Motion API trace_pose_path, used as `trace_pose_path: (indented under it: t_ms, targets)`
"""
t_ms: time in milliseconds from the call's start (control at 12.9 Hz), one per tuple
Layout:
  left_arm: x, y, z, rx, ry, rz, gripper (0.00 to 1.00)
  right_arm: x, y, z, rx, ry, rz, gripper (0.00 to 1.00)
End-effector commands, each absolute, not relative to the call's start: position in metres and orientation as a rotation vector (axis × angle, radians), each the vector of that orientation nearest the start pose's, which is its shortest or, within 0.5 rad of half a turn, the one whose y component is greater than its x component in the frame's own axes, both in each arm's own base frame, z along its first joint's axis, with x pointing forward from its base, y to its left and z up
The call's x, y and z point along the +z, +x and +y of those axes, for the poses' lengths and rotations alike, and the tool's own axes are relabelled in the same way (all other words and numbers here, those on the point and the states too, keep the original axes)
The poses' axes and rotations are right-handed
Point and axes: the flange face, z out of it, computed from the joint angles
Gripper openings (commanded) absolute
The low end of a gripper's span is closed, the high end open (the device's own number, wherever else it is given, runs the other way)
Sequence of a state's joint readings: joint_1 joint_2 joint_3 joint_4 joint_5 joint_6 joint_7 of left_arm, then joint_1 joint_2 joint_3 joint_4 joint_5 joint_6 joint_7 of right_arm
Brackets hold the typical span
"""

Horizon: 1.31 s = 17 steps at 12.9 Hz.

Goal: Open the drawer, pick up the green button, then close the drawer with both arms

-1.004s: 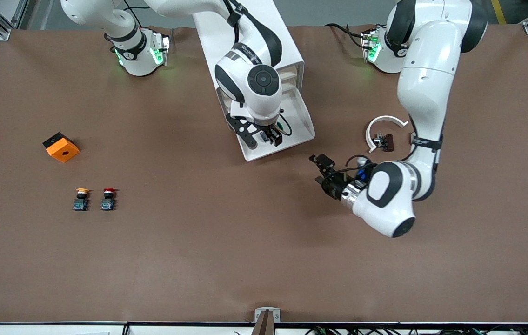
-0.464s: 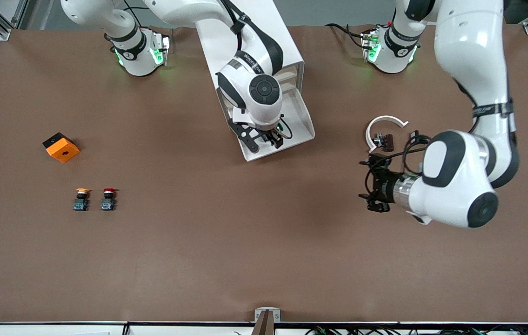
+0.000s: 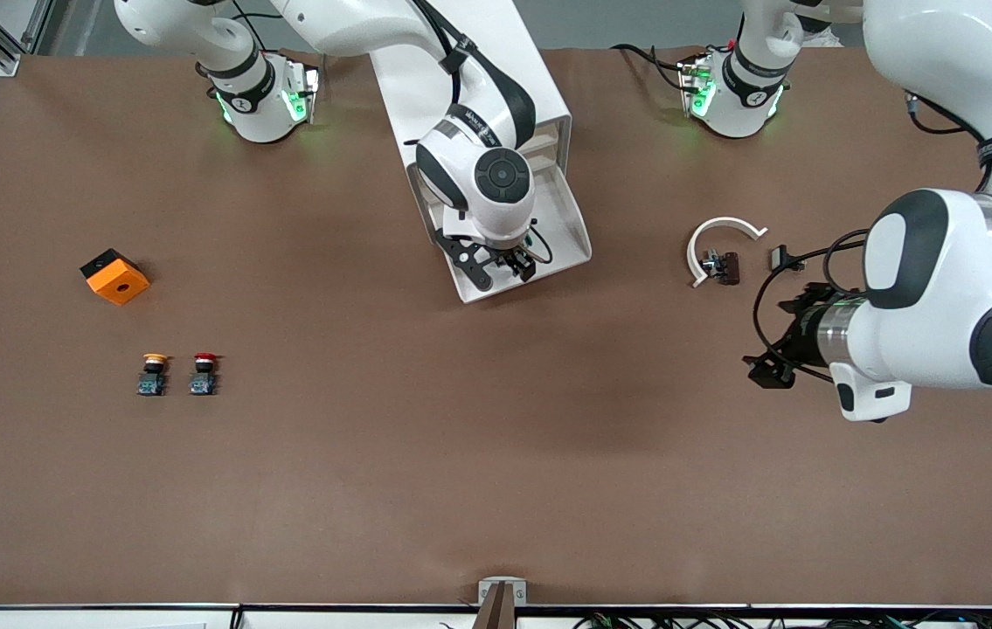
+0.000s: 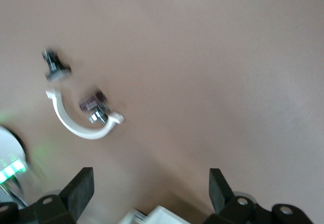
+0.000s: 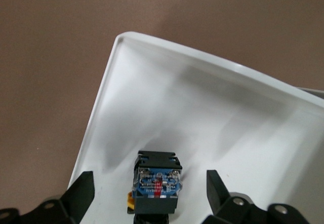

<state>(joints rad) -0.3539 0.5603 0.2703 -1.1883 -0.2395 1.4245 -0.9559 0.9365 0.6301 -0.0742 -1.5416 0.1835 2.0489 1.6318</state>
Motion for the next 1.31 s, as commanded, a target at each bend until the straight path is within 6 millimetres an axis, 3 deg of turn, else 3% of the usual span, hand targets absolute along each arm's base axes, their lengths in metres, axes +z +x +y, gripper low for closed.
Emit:
trace_pose_path:
  t_ms: [0,232,541,695,773,1004,1236]
  targets:
    - [0.461,0.647,-0.120,0.435,-2.840,-0.869,1.00,0.272,0.435,0.542,0.251,-2.913,1.306,0.79]
    - [0.458,0.630,-0.105,0.423,-2.948,-0.629,1.00,0.270,0.436,0.542,0.250,-2.913,1.307,0.79]
    - [0.418,0.587,-0.105,0.267,-3.067,-0.446,1.00,0.263,0.434,0.543,0.253,-2.923,1.307,0.76]
    - [0.403,0.583,-0.127,0.279,-3.072,-0.384,1.00,0.262,0.435,0.545,0.238,-2.906,1.300,0.64]
    - [0.391,0.579,-0.137,0.278,-3.075,-0.355,1.00,0.261,0.434,0.546,0.237,-2.906,1.301,0.50]
    - [0.365,0.569,-0.164,0.207,-3.095,-0.280,1.00,0.262,0.434,0.546,0.236,-2.908,1.297,0.26]
    - [0.346,0.560,-0.190,0.178,-3.108,-0.277,1.00,0.267,0.438,0.545,0.233,-2.900,1.300,0.19]
